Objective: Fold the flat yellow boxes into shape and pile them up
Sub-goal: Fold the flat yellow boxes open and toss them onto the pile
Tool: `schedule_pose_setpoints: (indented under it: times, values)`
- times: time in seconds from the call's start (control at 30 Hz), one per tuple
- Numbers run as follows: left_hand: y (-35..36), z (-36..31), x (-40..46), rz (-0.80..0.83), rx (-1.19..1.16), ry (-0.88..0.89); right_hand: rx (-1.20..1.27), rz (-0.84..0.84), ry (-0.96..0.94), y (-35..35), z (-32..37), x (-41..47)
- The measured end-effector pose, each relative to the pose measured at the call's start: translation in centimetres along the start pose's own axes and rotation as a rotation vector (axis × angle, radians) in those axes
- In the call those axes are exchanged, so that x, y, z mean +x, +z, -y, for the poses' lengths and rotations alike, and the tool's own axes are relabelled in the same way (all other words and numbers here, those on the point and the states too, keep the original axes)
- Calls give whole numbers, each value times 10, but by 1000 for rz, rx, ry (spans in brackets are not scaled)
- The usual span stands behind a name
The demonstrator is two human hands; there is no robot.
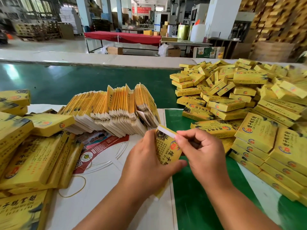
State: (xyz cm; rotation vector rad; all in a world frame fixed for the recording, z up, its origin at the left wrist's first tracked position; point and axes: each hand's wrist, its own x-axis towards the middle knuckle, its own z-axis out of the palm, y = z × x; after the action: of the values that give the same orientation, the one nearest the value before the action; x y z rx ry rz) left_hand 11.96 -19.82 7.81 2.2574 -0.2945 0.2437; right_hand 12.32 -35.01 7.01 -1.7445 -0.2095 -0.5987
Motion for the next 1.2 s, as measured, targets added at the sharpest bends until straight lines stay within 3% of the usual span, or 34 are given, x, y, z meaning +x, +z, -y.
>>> schedule_pose_setpoints:
  times: [0.13,0.33,0.63,1.03,1.2]
  values:
    - [4,3,-1,-67,85,64,13,31,36,3,2,1]
    - [2,-1,-1,-147,138,185,91,-61,65,2,5,1]
    - [-2,-5,-3,-117,252,190,2,-30,32,-2,8,2]
    - [-1,2,-4,-62,230,160,-315,108,-343,-3,15,3]
    - [1,5,-3,-67,217,166,-340,134,-358,-3,12,5]
